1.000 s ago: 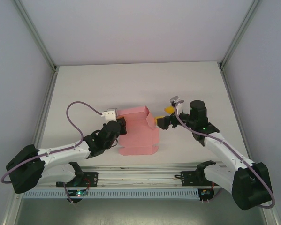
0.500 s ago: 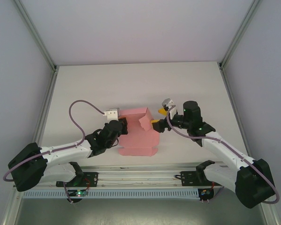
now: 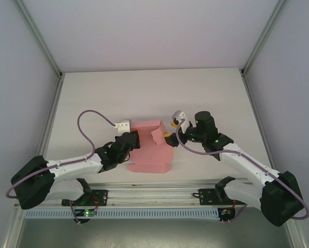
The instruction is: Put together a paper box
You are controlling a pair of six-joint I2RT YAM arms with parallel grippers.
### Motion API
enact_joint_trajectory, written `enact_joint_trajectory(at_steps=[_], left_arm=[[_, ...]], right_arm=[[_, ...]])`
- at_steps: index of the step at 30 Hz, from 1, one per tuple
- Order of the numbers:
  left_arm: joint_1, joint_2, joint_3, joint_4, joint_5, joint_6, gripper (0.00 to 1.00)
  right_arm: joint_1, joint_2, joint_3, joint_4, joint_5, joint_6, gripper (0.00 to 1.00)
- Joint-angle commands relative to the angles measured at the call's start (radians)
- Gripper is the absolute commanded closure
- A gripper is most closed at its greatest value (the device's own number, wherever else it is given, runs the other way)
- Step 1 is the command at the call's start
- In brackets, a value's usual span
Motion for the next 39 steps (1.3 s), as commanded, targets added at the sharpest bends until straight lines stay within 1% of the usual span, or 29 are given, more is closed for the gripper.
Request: enact_joint_trajectory(at_steps=[1,6,8,10,14,16,17,19,23,25,28,29,30,31,32,34,36,38,39], left_arm=[[0.003,0.007,0.041,-0.004,-0.007,0.003,1.0],[0.004,0.009,0.041,-0.008,-0.011,0.003,1.0],[0.004,0.01,0.042,-0.013,-0.014,0.003,1.0],[0.005,0.014,0.045,-0.017,-0.016,0.003,1.0],[0.004,0.023,0.049,-0.022,-0.02,0.003,1.0],[0.005,0.021,0.049,-0.017,-0.008,0.006,1.0],[0.005,0.019,0.048,-0.012,-0.002,0.008,1.0],[0.005,0.018,0.047,-0.006,0.003,0.012,1.0],[0.005,0.021,0.046,-0.013,-0.009,0.009,1.0],[0.006,0.024,0.046,-0.018,-0.021,0.005,1.0],[0.005,0.024,0.045,-0.018,-0.028,0.001,1.0],[0.007,0.023,0.044,-0.017,-0.029,0.001,1.0],[0.008,0.022,0.042,-0.013,-0.027,0.005,1.0],[0.008,0.02,0.039,-0.012,-0.025,0.006,1.0],[0.008,0.017,0.037,-0.009,-0.023,0.007,1.0],[0.009,0.011,0.034,-0.006,-0.018,0.012,1.0],[0.009,0.004,0.026,0.008,-0.011,0.019,1.0],[0.009,-0.005,0.019,0.018,-0.007,0.024,1.0],[0.009,-0.007,0.016,0.022,-0.005,0.026,1.0]], right_arm=[[0.028,0.006,0.04,0.004,-0.104,-0.028,0.25],[0.034,0.009,0.061,-0.04,-0.114,-0.04,0.25],[0.036,0.01,0.067,-0.053,-0.106,-0.043,0.27],[0.036,0.011,0.068,-0.054,-0.109,-0.043,0.27],[0.036,0.014,0.071,-0.068,-0.139,-0.053,0.28],[0.036,0.021,0.077,-0.083,-0.14,-0.054,0.3],[0.038,0.026,0.081,-0.09,-0.123,-0.051,0.32],[0.037,0.036,0.087,-0.09,-0.105,-0.041,0.33],[0.038,0.04,0.088,-0.085,-0.14,-0.048,0.33],[0.04,0.033,0.084,-0.084,-0.168,-0.047,0.3],[0.043,0.005,0.071,-0.081,-0.195,-0.052,0.19],[0.041,-0.011,0.064,-0.082,-0.19,-0.053,0.18],[0.041,-0.032,0.057,-0.085,-0.173,-0.051,0.16],[0.041,-0.053,0.049,-0.087,-0.144,-0.048,0.09],[0.039,-0.076,0.041,-0.088,-0.103,-0.04,0.07],[0.033,-0.128,0.029,-0.104,-0.013,-0.032,0.06],[0.012,-0.172,0.015,-0.105,0.085,0.01,0.03],[-0.034,-0.207,0.004,-0.105,0.111,0.044,0.03],[-0.063,-0.217,-0.002,-0.102,0.099,0.052,0.04]])
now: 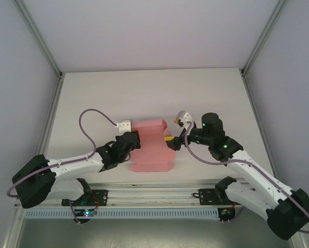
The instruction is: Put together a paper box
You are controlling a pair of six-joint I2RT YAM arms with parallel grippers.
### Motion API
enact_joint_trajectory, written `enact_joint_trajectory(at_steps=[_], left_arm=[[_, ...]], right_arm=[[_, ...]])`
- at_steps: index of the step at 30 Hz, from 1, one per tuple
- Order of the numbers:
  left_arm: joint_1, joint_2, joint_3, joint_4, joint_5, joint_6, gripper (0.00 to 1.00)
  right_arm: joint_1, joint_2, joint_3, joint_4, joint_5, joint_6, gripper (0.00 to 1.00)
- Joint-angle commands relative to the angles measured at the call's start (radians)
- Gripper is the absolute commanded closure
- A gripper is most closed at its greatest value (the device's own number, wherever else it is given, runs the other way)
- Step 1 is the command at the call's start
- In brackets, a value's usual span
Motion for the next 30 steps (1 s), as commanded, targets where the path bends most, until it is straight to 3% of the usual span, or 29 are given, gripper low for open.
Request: enact_joint_trajectory(at_steps=[1,4,9,14,18,22,27,30], left_arm=[[0.009,-0.023,-0.006,0.053,-0.004,0.019,1.0],[0.01,-0.021,-0.004,0.052,-0.003,0.02,1.0],[0.01,-0.023,-0.002,0.048,-0.003,0.02,1.0],[0.011,-0.031,-0.002,0.047,-0.003,0.023,1.0],[0.011,-0.033,-0.003,0.047,0.0,0.023,1.0],[0.01,-0.029,0.001,0.05,0.012,0.026,1.0],[0.011,-0.022,0.007,0.047,0.025,0.03,1.0],[0.011,-0.02,0.008,0.044,0.028,0.026,1.0]], right_arm=[[-0.08,-0.034,-0.03,0.005,0.057,0.074,0.06],[-0.132,-0.022,-0.039,0.017,-0.023,0.093,0.13],[-0.124,0.051,-0.02,-0.004,-0.197,0.027,0.27],[-0.08,0.11,-0.007,-0.015,-0.174,-0.011,0.36],[-0.046,0.147,0.007,-0.002,-0.172,-0.025,0.37],[0.009,0.172,0.013,0.054,-0.067,-0.01,0.39],[0.096,0.216,0.053,0.078,0.245,0.04,0.47],[0.135,0.24,0.065,0.098,0.345,0.059,0.53]])
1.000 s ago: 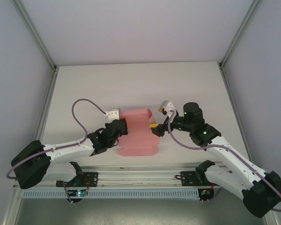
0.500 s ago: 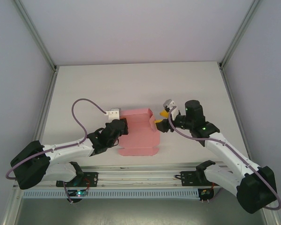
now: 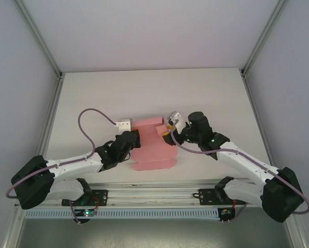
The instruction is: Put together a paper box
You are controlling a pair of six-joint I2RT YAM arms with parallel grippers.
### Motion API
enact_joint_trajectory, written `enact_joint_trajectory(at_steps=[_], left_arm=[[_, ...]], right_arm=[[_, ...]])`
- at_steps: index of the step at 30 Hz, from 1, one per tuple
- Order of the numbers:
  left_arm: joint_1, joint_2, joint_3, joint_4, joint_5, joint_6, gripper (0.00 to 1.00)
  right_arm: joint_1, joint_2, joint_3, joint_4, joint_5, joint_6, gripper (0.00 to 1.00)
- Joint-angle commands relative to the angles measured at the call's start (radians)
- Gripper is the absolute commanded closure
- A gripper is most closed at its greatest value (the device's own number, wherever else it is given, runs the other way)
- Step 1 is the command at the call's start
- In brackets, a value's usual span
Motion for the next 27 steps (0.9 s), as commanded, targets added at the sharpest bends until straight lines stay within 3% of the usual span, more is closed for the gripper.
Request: enact_joint_trajectory(at_steps=[1,8,13,18,23,27], left_arm=[[0.005,-0.007,0.009,0.029,0.013,0.017,1.0],[0.003,0.007,0.016,0.037,0.038,0.024,1.0],[0.003,0.025,0.033,0.031,0.041,0.004,1.0],[-0.005,0.053,0.077,-0.034,-0.009,-0.068,1.0],[-0.015,0.082,0.155,-0.269,-0.178,-0.285,1.0],[-0.011,0.121,0.233,-0.546,-0.278,-0.477,1.0]], right_arm=[[0.04,0.021,0.037,0.066,0.192,0.03,0.54],[0.12,0.069,0.028,0.154,0.399,0.076,0.68],[0.201,0.129,0.032,0.236,0.671,0.112,0.89],[0.229,0.22,0.043,0.297,1.005,0.195,1.0],[0.224,0.32,0.101,0.218,1.417,0.348,0.99],[0.185,0.366,0.154,0.119,1.479,0.42,0.99]])
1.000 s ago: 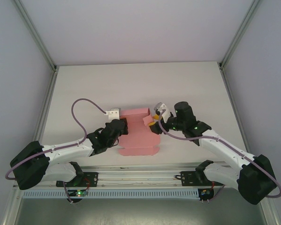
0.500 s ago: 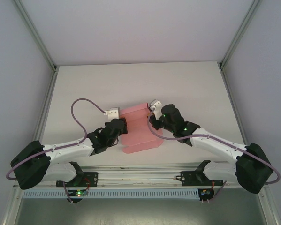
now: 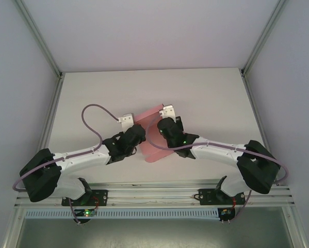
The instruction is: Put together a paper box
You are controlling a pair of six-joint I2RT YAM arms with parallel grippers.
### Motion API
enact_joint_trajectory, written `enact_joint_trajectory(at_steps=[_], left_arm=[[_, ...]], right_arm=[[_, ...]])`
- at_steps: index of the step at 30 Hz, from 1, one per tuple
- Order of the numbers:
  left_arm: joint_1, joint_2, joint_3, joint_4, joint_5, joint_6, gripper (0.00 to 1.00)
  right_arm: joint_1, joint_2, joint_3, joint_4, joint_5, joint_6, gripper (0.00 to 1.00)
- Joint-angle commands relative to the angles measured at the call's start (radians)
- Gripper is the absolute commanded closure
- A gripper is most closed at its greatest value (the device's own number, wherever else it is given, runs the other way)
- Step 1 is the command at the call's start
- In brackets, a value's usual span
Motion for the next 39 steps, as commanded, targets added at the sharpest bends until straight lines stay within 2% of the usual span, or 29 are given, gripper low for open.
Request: enact_joint_trajectory(at_steps=[1,4,9,12,15,17,19,20,26,33,39], left_arm=[[0.001,-0.005,0.032,-0.373,-0.214,-0.269,1.0],[0.008,-0.047,0.0,-0.413,-0.23,-0.318,1.0],[0.023,-0.05,0.009,-0.46,-0.203,-0.324,1.0],[0.024,-0.01,0.037,-0.42,-0.157,-0.264,1.0],[0.022,0.013,0.02,-0.248,-0.054,-0.141,1.0],[0.023,0.022,0.009,-0.149,0.016,-0.067,1.0],[0.022,0.031,0.019,-0.121,0.048,-0.026,1.0],[0.023,0.033,0.024,-0.116,0.057,-0.016,1.0],[0.022,0.041,0.018,-0.075,0.094,0.014,1.0],[0.022,0.078,0.05,-0.091,0.116,0.039,1.0],[0.022,0.107,0.069,-0.09,0.146,0.052,1.0]], right_arm=[[-0.101,0.033,0.037,-0.146,0.411,0.124,1.0],[-0.141,0.044,0.066,-0.227,0.492,0.134,1.0],[-0.207,0.012,0.075,-0.29,0.454,0.147,0.99],[-0.232,-0.032,0.045,-0.218,0.246,0.09,0.98],[-0.253,-0.102,-0.074,0.034,-0.163,-0.087,0.97],[-0.266,-0.135,-0.118,0.107,-0.383,-0.14,0.88],[-0.273,-0.154,-0.133,0.121,-0.481,-0.161,0.76],[-0.273,-0.16,-0.133,0.117,-0.514,-0.175,0.73],[-0.275,-0.188,-0.131,0.091,-0.505,-0.193,0.72],[-0.274,-0.19,-0.125,0.101,-0.465,-0.196,0.66],[-0.268,-0.157,-0.099,0.105,-0.364,-0.195,0.7]])
